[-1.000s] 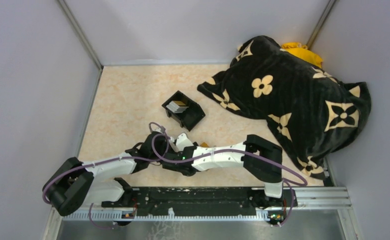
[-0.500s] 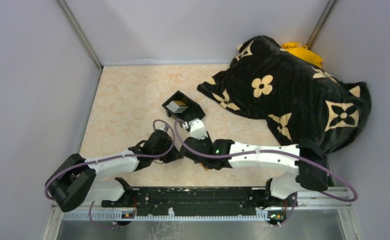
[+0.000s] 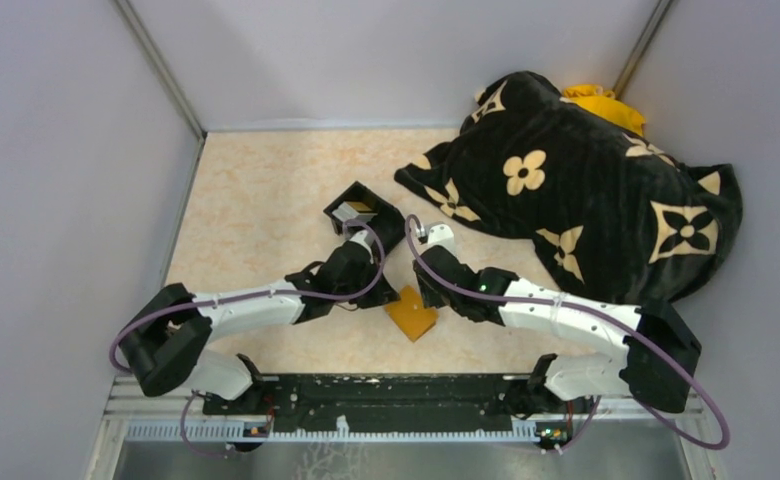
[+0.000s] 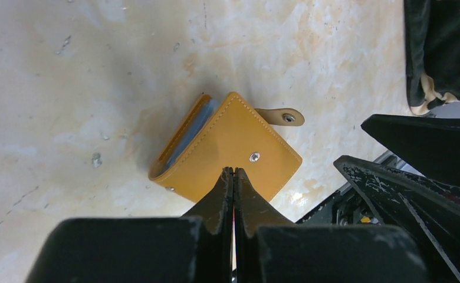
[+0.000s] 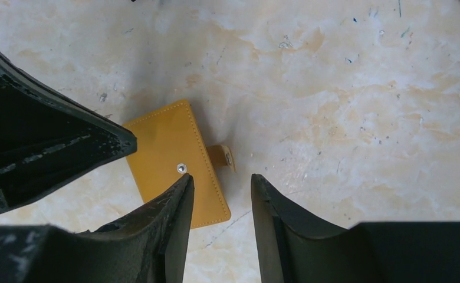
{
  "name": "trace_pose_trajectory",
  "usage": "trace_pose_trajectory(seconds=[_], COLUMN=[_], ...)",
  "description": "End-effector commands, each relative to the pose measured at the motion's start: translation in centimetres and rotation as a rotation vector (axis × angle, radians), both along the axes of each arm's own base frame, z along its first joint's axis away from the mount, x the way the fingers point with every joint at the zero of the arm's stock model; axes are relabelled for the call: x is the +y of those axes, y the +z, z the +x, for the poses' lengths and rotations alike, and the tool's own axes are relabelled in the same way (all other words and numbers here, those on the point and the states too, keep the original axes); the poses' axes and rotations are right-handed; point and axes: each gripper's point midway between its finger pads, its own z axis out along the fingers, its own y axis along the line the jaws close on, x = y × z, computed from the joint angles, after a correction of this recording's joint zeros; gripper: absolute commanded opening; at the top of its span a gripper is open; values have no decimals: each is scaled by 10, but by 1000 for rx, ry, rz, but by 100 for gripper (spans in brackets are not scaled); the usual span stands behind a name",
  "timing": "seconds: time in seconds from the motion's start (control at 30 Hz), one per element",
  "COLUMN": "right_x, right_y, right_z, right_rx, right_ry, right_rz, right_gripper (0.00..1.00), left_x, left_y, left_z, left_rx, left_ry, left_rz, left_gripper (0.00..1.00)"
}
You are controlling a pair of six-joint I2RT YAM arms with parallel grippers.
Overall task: Put the credit cards into the card holder
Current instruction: Turn over the card holder at the center of the board, then close the card holder at the center of the board.
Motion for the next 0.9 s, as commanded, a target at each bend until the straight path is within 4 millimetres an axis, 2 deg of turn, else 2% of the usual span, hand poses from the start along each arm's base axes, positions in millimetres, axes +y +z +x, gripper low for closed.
trace_pose_trajectory(seconds=[0.0, 0.43, 0.87], right_x=[10, 8, 7], right_y=[13, -5, -27], right_z=[8, 19, 16], right_rx=[-29, 19, 74], right_ry=[46, 51, 59], right_rz=[90, 107, 109], right_gripper=[41, 38, 30], left_x=[-12, -17, -18], left_y=[-1, -18, -37], left_z=[5, 8, 1], left_rx=[-31, -8, 42], left_ry=[-38, -59, -65], left_rz=[35, 109, 134], left_gripper=[0, 0, 0])
